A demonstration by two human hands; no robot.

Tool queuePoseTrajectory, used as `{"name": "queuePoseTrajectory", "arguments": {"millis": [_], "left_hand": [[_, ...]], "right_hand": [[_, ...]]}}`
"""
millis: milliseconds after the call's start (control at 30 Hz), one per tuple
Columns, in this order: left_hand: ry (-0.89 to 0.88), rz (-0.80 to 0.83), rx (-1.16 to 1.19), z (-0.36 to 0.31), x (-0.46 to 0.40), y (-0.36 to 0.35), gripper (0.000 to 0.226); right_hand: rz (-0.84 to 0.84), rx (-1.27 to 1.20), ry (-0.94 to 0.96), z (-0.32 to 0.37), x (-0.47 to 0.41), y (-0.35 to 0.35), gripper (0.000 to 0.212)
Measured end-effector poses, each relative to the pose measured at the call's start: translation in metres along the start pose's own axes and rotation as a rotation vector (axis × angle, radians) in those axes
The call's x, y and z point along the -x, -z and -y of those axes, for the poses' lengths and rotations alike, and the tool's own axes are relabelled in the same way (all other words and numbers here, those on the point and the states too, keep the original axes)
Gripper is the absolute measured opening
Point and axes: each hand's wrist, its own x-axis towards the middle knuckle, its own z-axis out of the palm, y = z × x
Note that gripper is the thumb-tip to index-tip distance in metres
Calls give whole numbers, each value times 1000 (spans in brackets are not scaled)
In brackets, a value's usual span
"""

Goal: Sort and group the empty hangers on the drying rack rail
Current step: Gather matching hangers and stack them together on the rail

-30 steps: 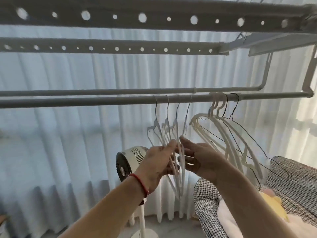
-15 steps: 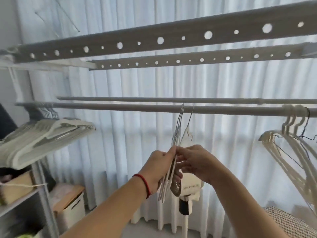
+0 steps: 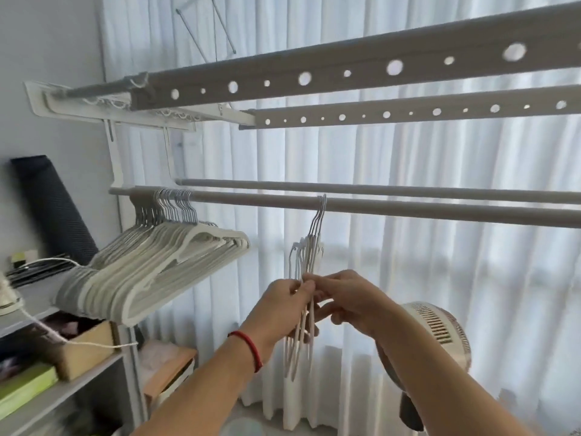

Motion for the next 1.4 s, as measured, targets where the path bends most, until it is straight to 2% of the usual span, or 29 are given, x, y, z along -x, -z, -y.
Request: {"name": "queuePoseTrajectory", "arguments": {"millis": [67,133,200,300,433,633,733,833,900,967,1033,1167,1267,1400], "left_hand": [[-83,-55,-155,10,-9,39,22],[-150,-74,-182,17,-18,69,17],[-164,-117,-157,27,-26,89,17],[-148,-149,-25,42,-36,112,5],[-86,-153,56,53,-41,132,34],[-14,-214,-19,54,-34,150,34],[-8,-227,40,57,-33,149,32],[-19,-310,-50,57,-32,151,33],[-82,-361,-321,57,-31,155,31],[-151,-382,-778,51,-28,159,32],[-262,-429,-967,39,-25,168,32],[-473,-426,-959,14,-40,213,43],[-541,-385,-960,6,-69,259,35],[-740,-382,-871,-2,-113,303,25]], "right_hand": [[26,-8,1,2,-19,-28,44],[52,1,-15,7,-38,-52,51],[63,9,-42,13,-55,-71,59],[94,-24,-67,17,-78,-92,56],[140,28,-31,15,-99,-106,55],[167,86,-16,18,-125,-125,53],[178,-17,9,13,-136,-136,52],[152,-166,1,8,-142,-147,39],[131,-244,-15,6,-146,-157,33],[109,-284,-29,5,-148,-165,31],[89,-324,-33,4,-150,-173,29],[-12,-420,0,3,-151,-189,33],[-84,-465,48,7,-151,-204,35],[-158,-458,37,17,-152,-219,26]]}}
